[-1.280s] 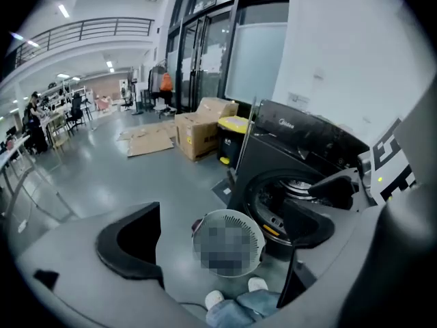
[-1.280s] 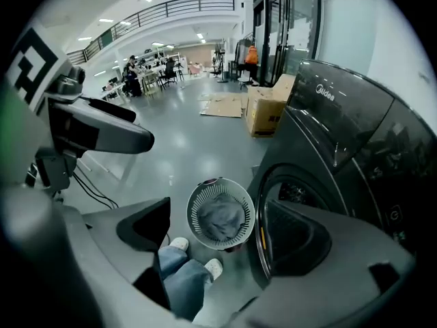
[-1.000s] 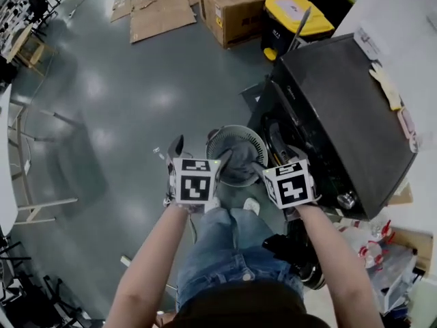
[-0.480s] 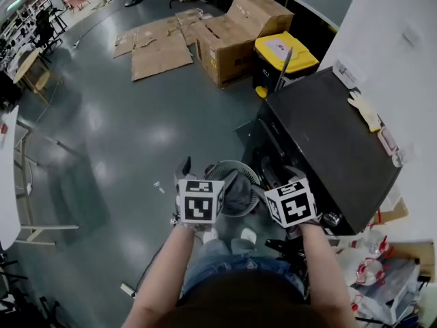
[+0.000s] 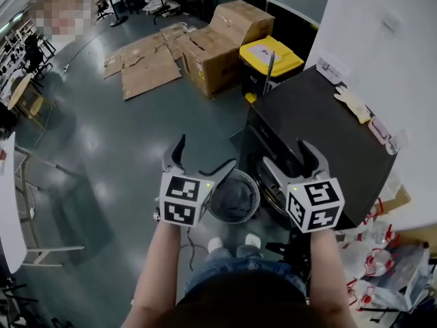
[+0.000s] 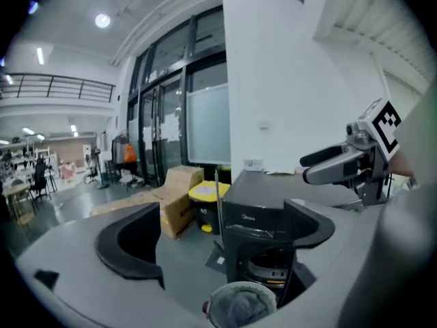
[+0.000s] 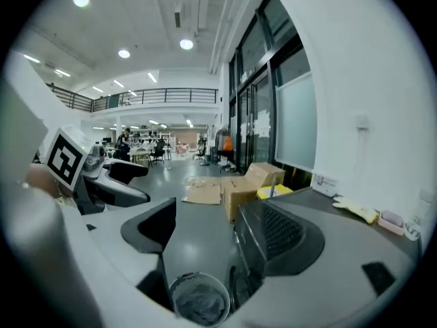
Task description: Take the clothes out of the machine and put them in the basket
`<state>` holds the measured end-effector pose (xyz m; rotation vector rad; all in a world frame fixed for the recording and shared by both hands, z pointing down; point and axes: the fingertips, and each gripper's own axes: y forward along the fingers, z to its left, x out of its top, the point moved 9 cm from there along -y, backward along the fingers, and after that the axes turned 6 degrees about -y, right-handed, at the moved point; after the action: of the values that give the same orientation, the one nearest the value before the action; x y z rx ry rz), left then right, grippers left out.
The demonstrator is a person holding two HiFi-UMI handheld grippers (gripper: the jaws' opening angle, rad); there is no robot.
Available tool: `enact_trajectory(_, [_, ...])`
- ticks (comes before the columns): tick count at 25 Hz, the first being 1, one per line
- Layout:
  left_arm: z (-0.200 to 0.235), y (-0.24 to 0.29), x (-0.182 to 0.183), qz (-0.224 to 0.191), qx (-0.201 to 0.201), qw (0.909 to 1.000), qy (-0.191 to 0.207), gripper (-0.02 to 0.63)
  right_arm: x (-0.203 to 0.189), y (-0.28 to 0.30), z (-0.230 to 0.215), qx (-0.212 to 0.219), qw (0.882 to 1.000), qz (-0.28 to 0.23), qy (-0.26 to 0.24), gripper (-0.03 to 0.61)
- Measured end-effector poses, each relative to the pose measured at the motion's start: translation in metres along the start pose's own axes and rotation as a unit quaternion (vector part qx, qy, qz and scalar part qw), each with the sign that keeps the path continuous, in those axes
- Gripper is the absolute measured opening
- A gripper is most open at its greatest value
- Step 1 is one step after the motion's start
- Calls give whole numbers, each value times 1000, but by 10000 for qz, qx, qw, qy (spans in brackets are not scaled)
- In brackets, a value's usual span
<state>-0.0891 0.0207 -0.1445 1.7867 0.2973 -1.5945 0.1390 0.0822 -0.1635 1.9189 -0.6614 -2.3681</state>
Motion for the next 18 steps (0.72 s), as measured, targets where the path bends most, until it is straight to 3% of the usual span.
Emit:
enact_trajectory(3, [2,-4,23,-481,45,9977,479,566,23,-10,-6,-168,9986,-456,-203,385])
enact_trajectory(10, [12,-25,80,-1540,227,9847,781,566,71,-32,-17,-651,9866,-1315,-707,378])
enact_trajectory(13, [15,-32,93,-1760,351,9794,926,563,86,-47,-19,-837,9797,-1561,-943,267])
enact_trajectory(14, [16,-36,96,-1879,530,9760,963,471,89,-52,-20,-913,9779,-1598,-993,159])
enact_trajectory(15, [17,-40,98,-2028,753,9715,969,145,92,-56,-21,-991,9760,-1643,-1033,51])
enact_trajectory(16, [19,-43,100,-2161,918,9675,942,-2,94,-60,-22,-1048,9740,-1697,-1071,0])
enact_trajectory(18, [19,-45,105,-2298,970,9644,884,-2,97,-62,-26,-1085,9715,-1762,-1157,0])
